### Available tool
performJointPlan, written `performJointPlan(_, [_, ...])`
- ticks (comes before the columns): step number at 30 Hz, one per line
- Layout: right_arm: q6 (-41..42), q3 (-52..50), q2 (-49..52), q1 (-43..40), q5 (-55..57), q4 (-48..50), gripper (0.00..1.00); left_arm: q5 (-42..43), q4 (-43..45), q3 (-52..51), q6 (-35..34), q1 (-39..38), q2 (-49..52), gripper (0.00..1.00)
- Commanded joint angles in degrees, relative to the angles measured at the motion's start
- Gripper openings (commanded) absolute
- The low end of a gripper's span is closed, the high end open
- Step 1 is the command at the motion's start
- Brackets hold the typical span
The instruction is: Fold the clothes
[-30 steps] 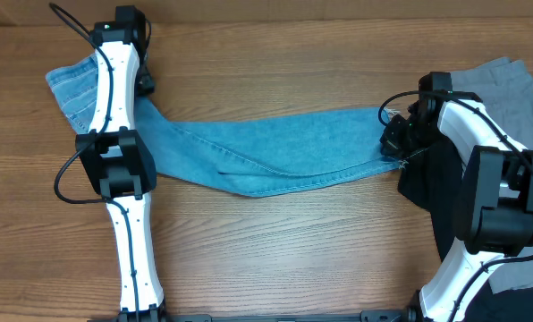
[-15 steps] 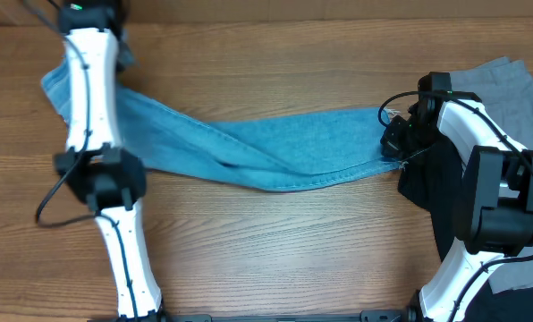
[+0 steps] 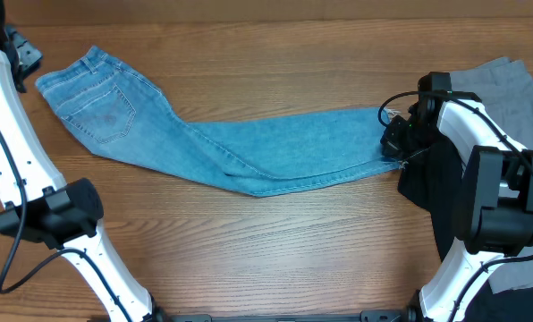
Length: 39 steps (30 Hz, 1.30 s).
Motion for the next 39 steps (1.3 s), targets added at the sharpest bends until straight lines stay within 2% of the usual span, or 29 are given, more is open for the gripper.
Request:
performJointPlan(1, [0.04,1.11,1.05,0.28,0.52,0.48,0.04,11.78,2.10,-0.74,3.96,-3.32,4.13,0.90])
performJointPlan(5, [0.04,1.11,1.05,0.28,0.35,0.13,0.04,8.98,5.20,-0.74,5.05,-8.52,8.81,0.95])
performJointPlan(11, [0.04,1.11,1.05,0.28,0.37,-0.13,0.04,-7.91,9.07,-0.74,4.50,-16.52,18.75,0.96])
performJointPlan(14, [0.02,1.11,1.05,0.28,0.59,-0.85,0.04,-12.39,9.90,-0.74,2.19,-17.92,23.26,0.97])
performJointPlan(20, [-0.20,1.11,1.05,0.28,1.68,-1.49,0.04,-16.57,9.92,-0.74,0.44,-16.76,27.52,0.95])
performJointPlan(25, [-0.17,1.11,1.05,0.28,1.64,-0.94,0.04,-15.39,10.21,-0.85,0.48,-14.08,28.57,0.95])
performJointPlan(27, [-0.17,1.11,1.05,0.28,1.64,-0.98,0.04,-14.47,10.82,-0.85,0.52,-12.92,28.57,0.91])
performJointPlan(31, [-0.17,1.11,1.05,0.28,1.64,-1.03,0.04,-14.08,11.17,-0.85,0.48,-12.13,28.57,0.75])
performJointPlan(34, [-0.15,1.11,1.05,0.28,1.64,-1.07,0.04,-14.36,10.54,-0.83,0.46,-11.63,28.52,0.53])
performJointPlan(38, [-0.15,1.11,1.05,0.28,1.66,-1.03,0.04,-17.42,8.39,-0.63,-2.49,-10.88,27.36,0.04])
performJointPlan(39, [-0.15,1.11,1.07,0.28,1.66,-0.98,0.04,-17.86,7.65,-0.35,-3.67,-10.62,26.67,0.04])
